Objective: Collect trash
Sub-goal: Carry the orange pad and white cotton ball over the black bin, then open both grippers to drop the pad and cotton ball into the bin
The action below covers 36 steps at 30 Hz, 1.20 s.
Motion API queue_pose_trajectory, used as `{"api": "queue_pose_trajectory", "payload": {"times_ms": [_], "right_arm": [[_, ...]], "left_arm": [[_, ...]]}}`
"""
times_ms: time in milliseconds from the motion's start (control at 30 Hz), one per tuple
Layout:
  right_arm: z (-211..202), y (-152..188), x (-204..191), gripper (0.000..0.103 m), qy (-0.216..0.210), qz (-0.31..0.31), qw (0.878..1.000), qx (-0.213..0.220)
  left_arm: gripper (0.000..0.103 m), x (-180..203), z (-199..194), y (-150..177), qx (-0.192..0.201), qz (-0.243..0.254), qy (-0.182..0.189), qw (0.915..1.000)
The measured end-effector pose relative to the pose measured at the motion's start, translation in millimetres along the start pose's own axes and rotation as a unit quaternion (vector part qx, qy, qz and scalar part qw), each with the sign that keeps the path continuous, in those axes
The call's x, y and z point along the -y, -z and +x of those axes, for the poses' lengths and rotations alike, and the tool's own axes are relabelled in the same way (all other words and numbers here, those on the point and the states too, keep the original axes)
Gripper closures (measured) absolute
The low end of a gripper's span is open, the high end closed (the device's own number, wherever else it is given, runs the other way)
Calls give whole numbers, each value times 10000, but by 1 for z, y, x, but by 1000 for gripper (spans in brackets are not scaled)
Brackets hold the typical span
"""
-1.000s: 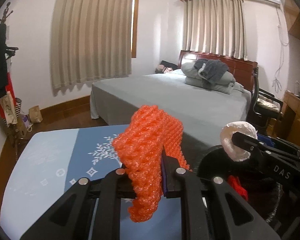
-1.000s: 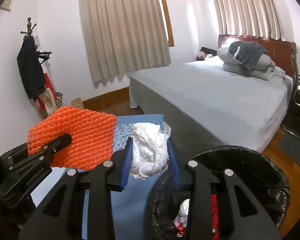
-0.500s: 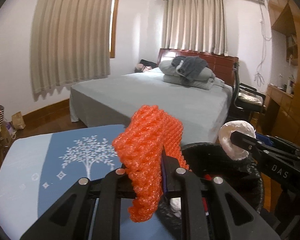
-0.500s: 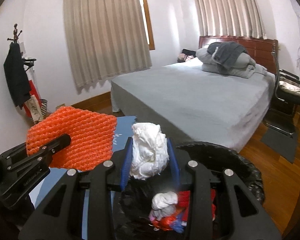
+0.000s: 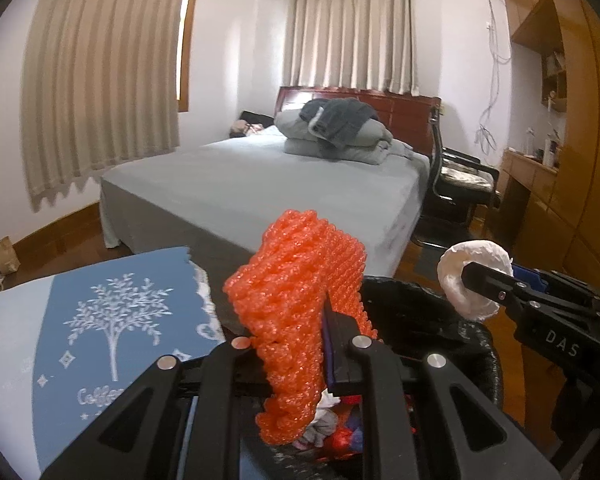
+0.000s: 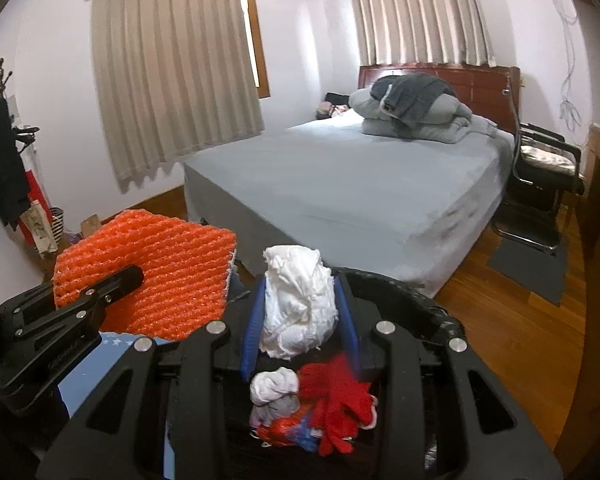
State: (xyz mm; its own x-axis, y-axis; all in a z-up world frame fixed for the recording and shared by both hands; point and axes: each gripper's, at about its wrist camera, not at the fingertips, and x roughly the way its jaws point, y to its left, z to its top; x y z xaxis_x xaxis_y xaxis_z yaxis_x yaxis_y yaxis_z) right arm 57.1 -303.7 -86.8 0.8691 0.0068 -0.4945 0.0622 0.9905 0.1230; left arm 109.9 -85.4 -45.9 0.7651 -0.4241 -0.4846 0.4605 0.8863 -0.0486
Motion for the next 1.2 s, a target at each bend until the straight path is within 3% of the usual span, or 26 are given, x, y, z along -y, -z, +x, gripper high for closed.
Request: {"api": "queue_pose_trajectory", "payload": {"times_ms": [400, 867, 967, 1100, 1200], "right_arm": [[15, 15, 44, 70, 307, 234, 9991, -178], [62, 21, 63, 68, 222, 212, 9982, -508], [70, 23, 67, 61, 270, 205, 9977, -582], [73, 24, 73, 48, 372, 254, 9972, -591], [71, 25, 76, 37, 425, 275, 9972, -543]], "left_arm": [[87, 37, 40, 10, -272, 298, 259, 9988], [86, 37, 85, 14, -605, 254, 402, 9970], [77, 34, 90, 15, -700, 223, 474, 9962], [53, 28, 94, 16, -785, 137, 512, 9955], [47, 22, 92, 17, -808, 69, 470, 9956]]}}
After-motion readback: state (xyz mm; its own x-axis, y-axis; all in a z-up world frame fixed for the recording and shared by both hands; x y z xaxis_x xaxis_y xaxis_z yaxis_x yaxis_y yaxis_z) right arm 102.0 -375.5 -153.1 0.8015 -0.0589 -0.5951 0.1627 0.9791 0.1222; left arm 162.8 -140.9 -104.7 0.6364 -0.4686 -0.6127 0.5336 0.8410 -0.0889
